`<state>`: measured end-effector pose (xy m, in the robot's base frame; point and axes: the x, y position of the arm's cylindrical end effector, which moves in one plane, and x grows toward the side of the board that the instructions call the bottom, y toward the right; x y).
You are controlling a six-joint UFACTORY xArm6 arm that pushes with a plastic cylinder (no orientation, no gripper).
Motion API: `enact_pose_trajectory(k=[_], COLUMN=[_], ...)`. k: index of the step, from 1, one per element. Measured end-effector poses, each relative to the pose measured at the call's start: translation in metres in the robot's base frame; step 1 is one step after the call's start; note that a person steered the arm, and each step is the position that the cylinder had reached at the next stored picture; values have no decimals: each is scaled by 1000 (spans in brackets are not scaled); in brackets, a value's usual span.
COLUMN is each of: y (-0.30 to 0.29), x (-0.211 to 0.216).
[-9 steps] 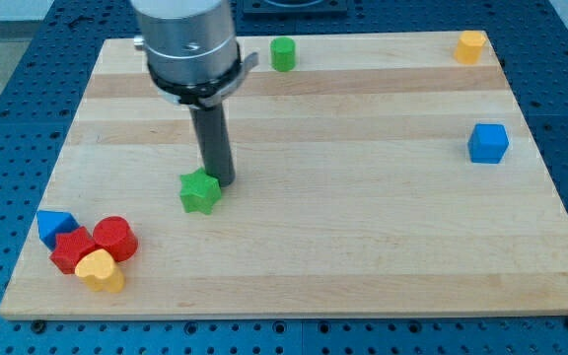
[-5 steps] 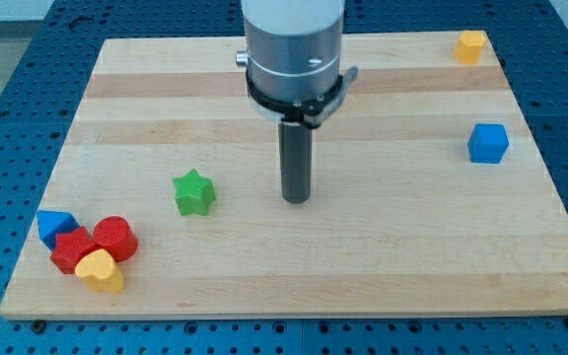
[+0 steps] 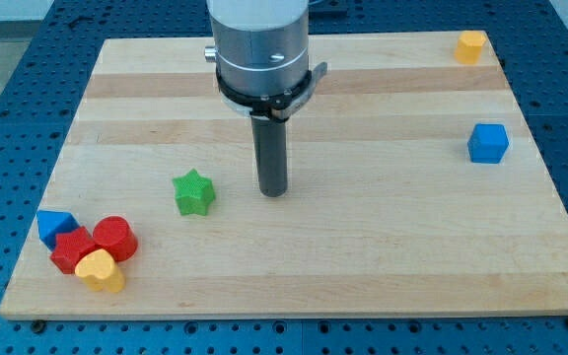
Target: Slide the green star to the group of blocks
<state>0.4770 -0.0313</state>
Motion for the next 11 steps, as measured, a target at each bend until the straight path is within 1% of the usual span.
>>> enact_pose_trajectory(k=[4,5,6,8,9,11], y=[-81,-94,-94,-54,-49,-52], x=[0,0,8,23,36,38])
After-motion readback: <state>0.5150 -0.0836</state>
